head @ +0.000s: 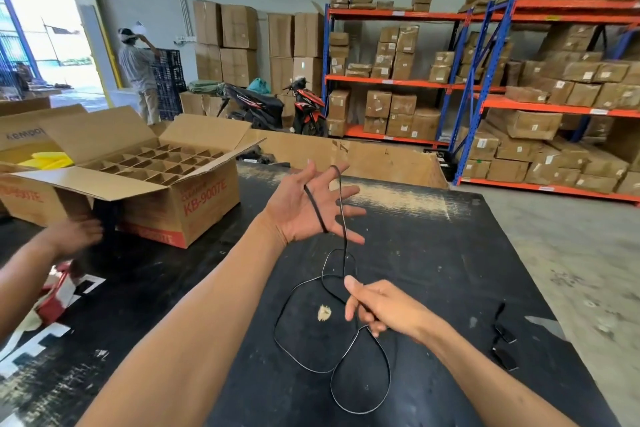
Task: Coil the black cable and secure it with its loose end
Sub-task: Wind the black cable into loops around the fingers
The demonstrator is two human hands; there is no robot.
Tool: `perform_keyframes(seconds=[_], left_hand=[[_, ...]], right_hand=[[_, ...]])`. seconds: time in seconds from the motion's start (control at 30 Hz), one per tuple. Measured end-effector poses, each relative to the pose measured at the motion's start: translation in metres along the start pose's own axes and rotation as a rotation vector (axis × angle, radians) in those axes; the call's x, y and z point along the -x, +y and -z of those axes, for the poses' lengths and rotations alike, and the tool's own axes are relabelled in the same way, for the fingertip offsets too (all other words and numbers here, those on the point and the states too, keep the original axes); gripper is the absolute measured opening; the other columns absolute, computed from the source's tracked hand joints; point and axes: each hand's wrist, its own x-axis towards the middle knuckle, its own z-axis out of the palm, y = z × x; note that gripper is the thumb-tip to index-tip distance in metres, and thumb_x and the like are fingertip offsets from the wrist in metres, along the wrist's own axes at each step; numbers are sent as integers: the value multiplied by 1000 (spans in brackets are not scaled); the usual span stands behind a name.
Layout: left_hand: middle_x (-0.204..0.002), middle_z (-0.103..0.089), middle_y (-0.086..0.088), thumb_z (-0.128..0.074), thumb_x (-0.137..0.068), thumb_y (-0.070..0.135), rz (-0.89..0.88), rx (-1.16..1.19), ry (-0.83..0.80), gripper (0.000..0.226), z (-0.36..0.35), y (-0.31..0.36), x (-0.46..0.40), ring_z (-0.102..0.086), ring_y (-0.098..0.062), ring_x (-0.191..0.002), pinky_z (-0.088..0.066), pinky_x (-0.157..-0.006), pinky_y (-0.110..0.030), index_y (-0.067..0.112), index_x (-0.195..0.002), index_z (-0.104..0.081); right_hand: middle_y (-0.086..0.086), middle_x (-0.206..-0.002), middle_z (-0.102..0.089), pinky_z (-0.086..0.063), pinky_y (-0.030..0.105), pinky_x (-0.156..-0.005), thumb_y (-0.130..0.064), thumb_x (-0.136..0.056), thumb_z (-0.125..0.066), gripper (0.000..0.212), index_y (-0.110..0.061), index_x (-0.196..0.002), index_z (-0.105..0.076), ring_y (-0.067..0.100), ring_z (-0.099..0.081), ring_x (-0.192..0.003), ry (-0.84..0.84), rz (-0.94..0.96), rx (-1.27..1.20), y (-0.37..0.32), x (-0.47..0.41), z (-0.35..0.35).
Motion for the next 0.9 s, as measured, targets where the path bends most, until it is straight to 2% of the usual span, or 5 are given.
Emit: perform_keyframes(seconds=[0.13,0.27,0.53,0.67,0.9], left_hand=[[-166,-8,-13,-24,-98,66,109,-61,-81,67,-10,-3,8,-9,-52,-148,-3,-100,-87,34,-156,-23],[-166,-13,-7,-24,-97,66,269,-100,-168,65,-14,-12,19,-13,-48,-148,3,-100,-85,37,-156,-24],[-166,-12,1,-24,-92,73,628,-353,-68,65,-4,-45,21,0,-41,-152,-7,-108,-80,45,-151,-30],[-166,-8,0,-23,-92,72,532,-317,108,65,16,-51,18,8,-42,-151,-5,-107,-81,46,-153,-24],[-168,9,-6,-20,-95,70,160,-134,323,67,42,-31,10,12,-46,-149,-7,-102,-85,40,-155,-22]], right_hand=[[0,-52,-50,-47,25,-55,-88,-76,-50,70,-23,-58,-67,13,-49,-43,285,11,272,-3,-15,24],[-2,-49,-49,-42,25,-53,-94,-58,-61,70,-24,-55,-64,15,-46,-48,283,45,365,-21,-26,67],[-1,-43,-44,-36,27,-52,-83,-77,-59,65,-26,-48,-64,15,-41,-42,291,76,615,-86,-32,122],[-10,-42,-44,-39,18,-43,-70,-90,-55,59,-21,-64,-74,7,-43,-38,305,111,616,-115,-22,120],[-11,-57,-53,-51,21,-55,-43,-102,-56,29,-31,-98,-81,7,-50,-49,171,194,322,-102,9,68]])
